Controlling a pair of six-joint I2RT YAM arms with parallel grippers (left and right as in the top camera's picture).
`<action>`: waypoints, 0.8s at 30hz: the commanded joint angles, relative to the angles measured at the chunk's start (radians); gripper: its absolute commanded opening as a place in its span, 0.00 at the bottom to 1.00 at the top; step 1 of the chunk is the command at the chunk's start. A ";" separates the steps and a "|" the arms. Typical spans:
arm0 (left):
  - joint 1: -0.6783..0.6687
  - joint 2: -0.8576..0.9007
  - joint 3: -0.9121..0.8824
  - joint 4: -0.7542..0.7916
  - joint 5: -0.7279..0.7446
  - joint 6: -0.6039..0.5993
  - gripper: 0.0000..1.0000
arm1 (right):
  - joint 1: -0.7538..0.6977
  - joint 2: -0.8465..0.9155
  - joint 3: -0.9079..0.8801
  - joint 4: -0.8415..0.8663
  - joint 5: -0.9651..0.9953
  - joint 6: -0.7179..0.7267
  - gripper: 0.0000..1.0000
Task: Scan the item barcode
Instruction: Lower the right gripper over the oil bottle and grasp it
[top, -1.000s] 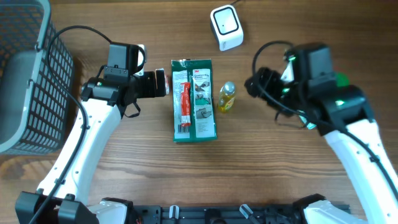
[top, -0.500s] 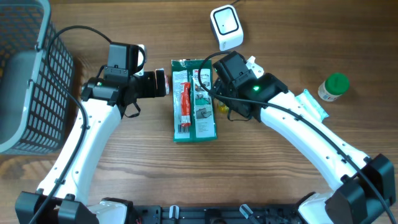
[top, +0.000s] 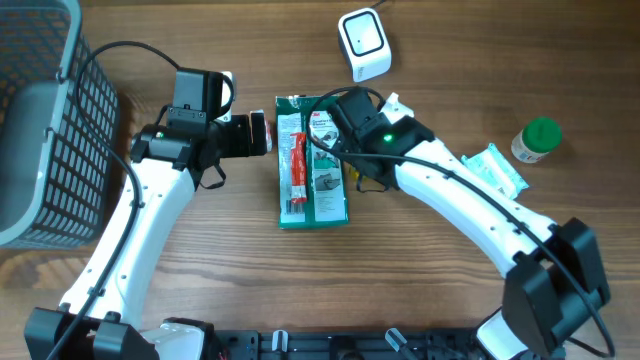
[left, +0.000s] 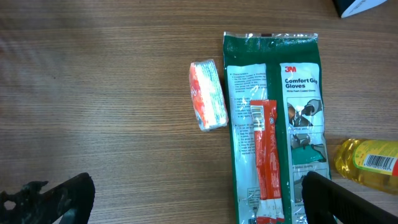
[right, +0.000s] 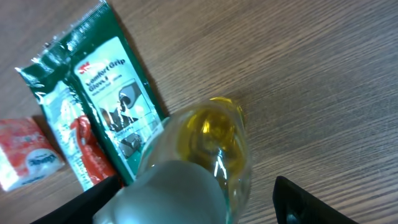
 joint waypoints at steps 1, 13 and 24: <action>0.002 -0.005 0.010 0.003 -0.010 0.004 1.00 | 0.004 0.036 0.002 0.003 0.074 0.011 0.71; 0.002 -0.005 0.010 0.003 -0.010 0.004 1.00 | 0.000 0.036 0.002 0.013 0.069 -0.208 0.44; 0.002 -0.005 0.010 0.002 -0.010 0.004 1.00 | 0.000 -0.074 0.002 -0.069 0.058 -0.681 0.36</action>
